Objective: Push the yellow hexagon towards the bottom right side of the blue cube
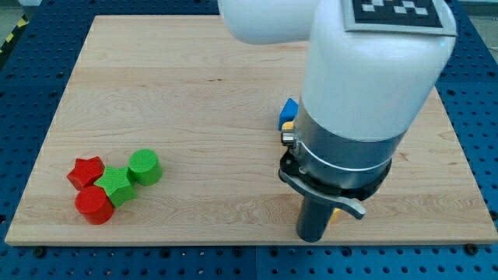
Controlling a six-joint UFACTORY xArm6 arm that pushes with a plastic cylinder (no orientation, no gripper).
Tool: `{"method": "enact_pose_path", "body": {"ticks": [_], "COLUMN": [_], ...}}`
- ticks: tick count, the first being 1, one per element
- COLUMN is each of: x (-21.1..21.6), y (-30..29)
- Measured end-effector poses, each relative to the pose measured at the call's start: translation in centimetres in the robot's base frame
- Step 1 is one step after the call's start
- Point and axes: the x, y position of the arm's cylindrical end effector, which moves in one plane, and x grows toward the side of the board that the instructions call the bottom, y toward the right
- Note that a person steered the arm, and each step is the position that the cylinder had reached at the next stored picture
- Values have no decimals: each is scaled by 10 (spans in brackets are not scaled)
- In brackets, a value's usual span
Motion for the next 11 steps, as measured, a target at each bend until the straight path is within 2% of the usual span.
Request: {"method": "enact_pose_path", "body": {"ticks": [4,8,10,11], "x": [-5,-39,-21,-34], "y": [21,27,124,152]}}
